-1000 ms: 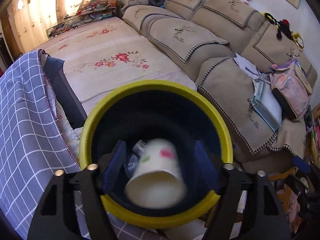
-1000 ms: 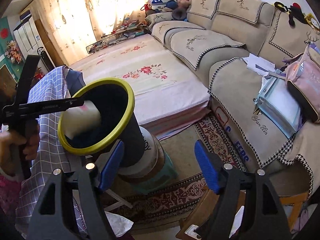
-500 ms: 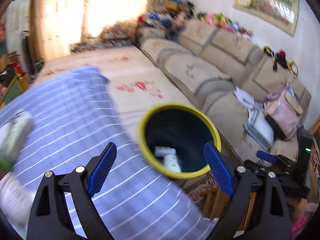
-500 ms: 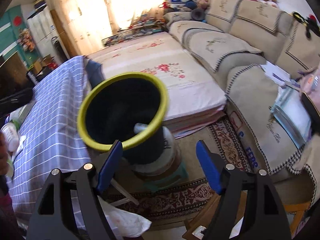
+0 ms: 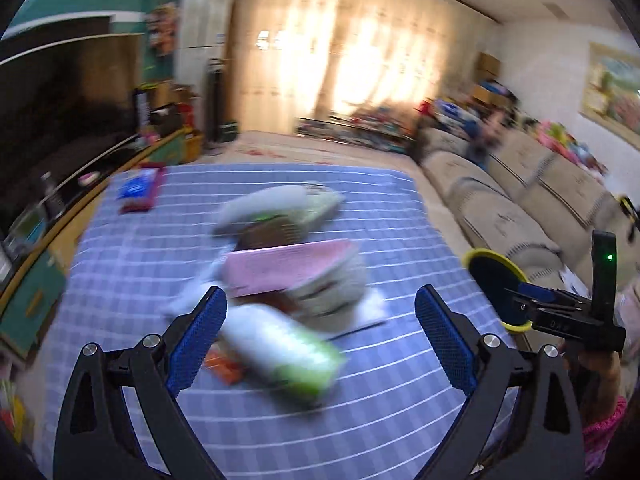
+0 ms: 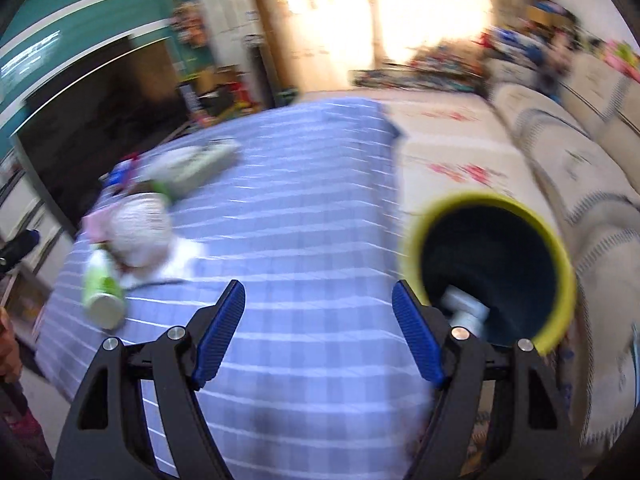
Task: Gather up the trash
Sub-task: 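Return to the table and grasp the white yogurt cup with the right gripper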
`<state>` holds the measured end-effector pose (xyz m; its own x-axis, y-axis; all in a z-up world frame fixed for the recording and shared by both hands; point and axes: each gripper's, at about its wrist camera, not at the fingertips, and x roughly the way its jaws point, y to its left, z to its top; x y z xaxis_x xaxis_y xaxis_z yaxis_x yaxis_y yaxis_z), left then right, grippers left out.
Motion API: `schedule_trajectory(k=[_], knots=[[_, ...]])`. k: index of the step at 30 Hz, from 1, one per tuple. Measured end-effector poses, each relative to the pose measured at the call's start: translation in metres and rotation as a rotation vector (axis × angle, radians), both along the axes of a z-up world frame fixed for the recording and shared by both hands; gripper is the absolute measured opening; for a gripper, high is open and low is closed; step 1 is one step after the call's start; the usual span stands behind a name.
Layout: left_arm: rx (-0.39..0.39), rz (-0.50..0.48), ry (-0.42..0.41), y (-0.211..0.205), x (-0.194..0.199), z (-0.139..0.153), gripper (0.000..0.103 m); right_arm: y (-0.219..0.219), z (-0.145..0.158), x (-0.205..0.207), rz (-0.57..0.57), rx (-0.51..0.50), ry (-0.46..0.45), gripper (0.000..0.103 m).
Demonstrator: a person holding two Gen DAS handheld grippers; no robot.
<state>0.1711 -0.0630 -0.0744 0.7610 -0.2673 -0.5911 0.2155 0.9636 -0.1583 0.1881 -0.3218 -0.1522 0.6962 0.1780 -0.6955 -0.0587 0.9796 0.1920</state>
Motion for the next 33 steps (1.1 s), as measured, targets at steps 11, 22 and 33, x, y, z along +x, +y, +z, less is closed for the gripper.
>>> schedule_trajectory(k=[11, 22, 33], knots=[[-0.025, 0.092, -0.004, 0.064, -0.017, -0.014, 0.094, 0.119, 0.008, 0.044, 0.328, -0.081, -0.015, 0.08], [-0.034, 0.1, 0.021, 0.058, -0.008, -0.022, 0.094, 0.147, -0.02, 0.088, 0.442, -0.094, 0.016, 0.084], [-0.028, 0.08, 0.048, 0.045, 0.002, -0.032, 0.094, 0.153, -0.03, 0.103, 0.489, -0.02, 0.015, 0.076]])
